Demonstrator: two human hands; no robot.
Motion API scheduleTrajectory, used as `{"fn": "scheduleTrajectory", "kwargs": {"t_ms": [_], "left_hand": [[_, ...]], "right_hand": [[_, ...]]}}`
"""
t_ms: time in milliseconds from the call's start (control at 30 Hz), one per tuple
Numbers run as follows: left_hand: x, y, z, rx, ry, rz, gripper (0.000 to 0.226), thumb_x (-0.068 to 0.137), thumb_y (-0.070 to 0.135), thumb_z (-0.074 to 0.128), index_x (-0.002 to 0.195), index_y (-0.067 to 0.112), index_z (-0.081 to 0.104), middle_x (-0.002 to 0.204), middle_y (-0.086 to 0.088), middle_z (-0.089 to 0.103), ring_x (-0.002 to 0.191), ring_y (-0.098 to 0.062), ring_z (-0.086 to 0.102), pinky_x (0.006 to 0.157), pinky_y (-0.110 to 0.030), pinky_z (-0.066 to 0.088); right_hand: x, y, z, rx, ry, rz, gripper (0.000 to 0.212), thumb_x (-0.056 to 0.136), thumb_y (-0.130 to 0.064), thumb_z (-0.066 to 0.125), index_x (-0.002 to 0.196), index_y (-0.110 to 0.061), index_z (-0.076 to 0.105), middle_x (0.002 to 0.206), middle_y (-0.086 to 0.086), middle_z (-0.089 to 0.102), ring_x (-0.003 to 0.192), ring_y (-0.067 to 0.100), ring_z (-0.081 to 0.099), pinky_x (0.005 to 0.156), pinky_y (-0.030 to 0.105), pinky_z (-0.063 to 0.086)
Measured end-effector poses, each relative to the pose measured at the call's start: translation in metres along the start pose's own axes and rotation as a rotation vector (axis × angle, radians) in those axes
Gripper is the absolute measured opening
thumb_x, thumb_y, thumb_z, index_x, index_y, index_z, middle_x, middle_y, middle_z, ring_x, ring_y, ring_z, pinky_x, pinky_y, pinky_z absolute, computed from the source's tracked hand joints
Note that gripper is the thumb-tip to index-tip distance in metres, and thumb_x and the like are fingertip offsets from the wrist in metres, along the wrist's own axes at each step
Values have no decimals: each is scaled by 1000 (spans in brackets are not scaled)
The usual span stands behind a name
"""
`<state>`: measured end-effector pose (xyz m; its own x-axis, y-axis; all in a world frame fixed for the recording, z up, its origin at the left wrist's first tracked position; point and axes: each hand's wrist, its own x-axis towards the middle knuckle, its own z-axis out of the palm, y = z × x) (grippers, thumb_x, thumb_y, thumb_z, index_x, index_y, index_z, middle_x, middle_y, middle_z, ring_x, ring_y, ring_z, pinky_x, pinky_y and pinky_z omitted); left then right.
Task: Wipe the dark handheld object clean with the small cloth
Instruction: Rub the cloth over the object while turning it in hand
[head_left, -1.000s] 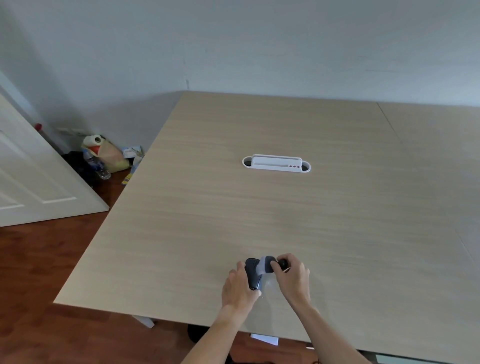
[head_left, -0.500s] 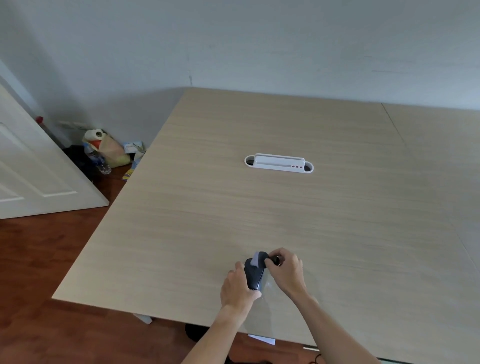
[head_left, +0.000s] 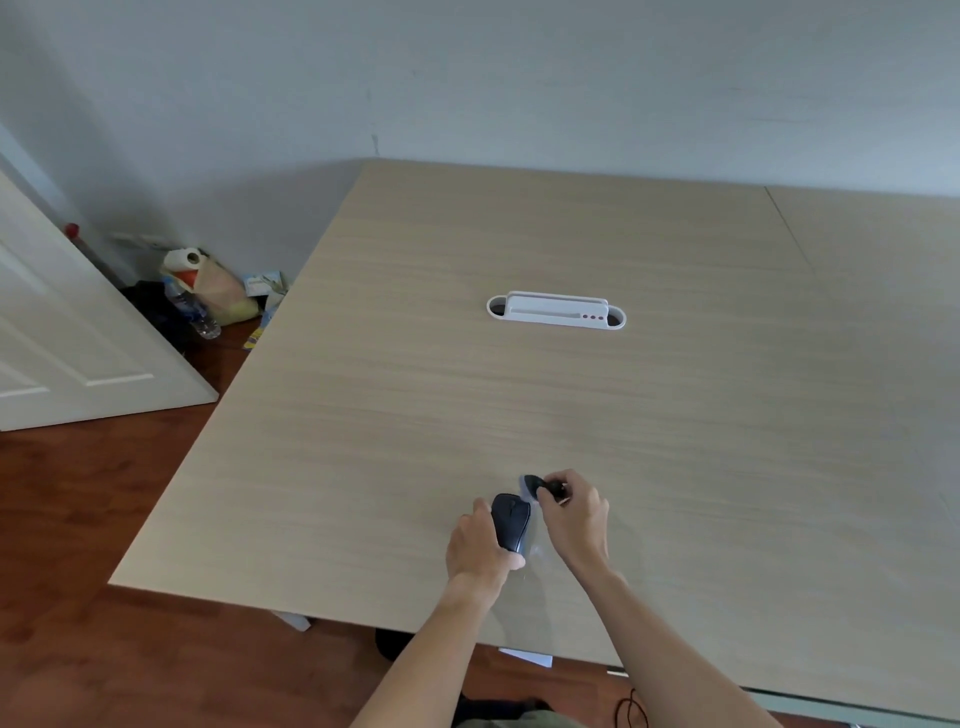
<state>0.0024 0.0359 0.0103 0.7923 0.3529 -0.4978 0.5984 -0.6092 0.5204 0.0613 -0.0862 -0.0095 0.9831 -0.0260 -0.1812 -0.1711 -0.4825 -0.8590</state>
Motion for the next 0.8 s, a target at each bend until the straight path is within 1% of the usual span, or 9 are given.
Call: {"fn": "scheduleTrajectory", "kwargs": {"t_ms": [67, 167, 267, 333, 433, 500, 567, 700, 800], "left_hand": [[1, 0, 0, -6, -1, -1, 65, 64, 22, 86, 117, 10, 50, 114, -9, 64, 105, -30, 63, 84, -38, 55], [2, -1, 2, -6, -2, -9, 65, 63, 22, 87, 117, 9, 53, 114, -8, 65, 106, -29, 62, 84, -39, 55], [1, -2, 3, -8, -10, -19, 65, 62, 22, 88, 117, 9, 54, 115, -9, 64, 106, -29, 62, 83, -38, 54], [1, -1, 3, -3, -8, -21, 65, 61, 23, 89, 116, 9, 56, 114, -8, 64, 105, -29, 63, 81, -37, 53], [4, 1, 0, -25, -23, -28, 64, 60, 23, 90, 115, 10, 59, 113, -4, 66, 105, -27, 64, 77, -32, 52], [5, 0, -1, -40, -49, -43, 60, 58, 22, 91, 109, 11, 63, 108, -2, 69, 100, -26, 67, 72, -29, 50], [7, 0, -1, -43, -69, -47, 53, 55, 20, 91, 101, 11, 65, 101, -4, 72, 92, -26, 69, 67, -28, 50], [7, 0, 0, -36, -75, -44, 44, 54, 18, 91, 86, 15, 60, 92, -4, 71, 85, -26, 69, 64, -28, 50], [7, 0, 0, -33, -64, -44, 44, 54, 18, 90, 80, 16, 55, 91, -5, 70, 85, -28, 68, 60, -27, 45]], "right_hand": [[0, -3, 1, 20, -48, -26, 15, 78, -13, 65, 74, -28, 66, 67, -9, 68, 60, 10, 61, 53, 14, 44], [-2, -2, 2, -83, -123, -4, 8, 81, -12, 63, 80, -19, 67, 74, -8, 67, 68, 13, 61, 58, 24, 48], [-3, 1, 0, -166, 20, 82, 6, 84, -15, 58, 82, -19, 62, 71, -9, 63, 68, 15, 59, 56, 32, 47], [-4, 0, 1, -106, 37, 43, 6, 83, -15, 60, 80, -18, 63, 69, -10, 63, 66, 13, 58, 55, 27, 46], [-4, -5, 1, -91, -152, -27, 5, 80, -12, 63, 79, -15, 67, 72, -8, 65, 66, 7, 58, 52, 11, 42], [-2, -5, 2, -166, -164, 13, 5, 80, -15, 61, 80, -16, 66, 75, -5, 66, 69, 14, 60, 53, 20, 43], [-1, -4, 0, -204, -49, 77, 4, 83, -17, 58, 82, -17, 62, 77, -4, 65, 72, 21, 59, 55, 29, 41], [-1, -4, -3, -84, -110, 57, 6, 83, -13, 59, 86, -12, 64, 79, 0, 65, 75, 24, 61, 62, 34, 48], [-2, 1, -5, -178, -67, 91, 8, 84, -13, 55, 89, -15, 61, 82, 0, 65, 76, 26, 60, 60, 34, 45]]}}
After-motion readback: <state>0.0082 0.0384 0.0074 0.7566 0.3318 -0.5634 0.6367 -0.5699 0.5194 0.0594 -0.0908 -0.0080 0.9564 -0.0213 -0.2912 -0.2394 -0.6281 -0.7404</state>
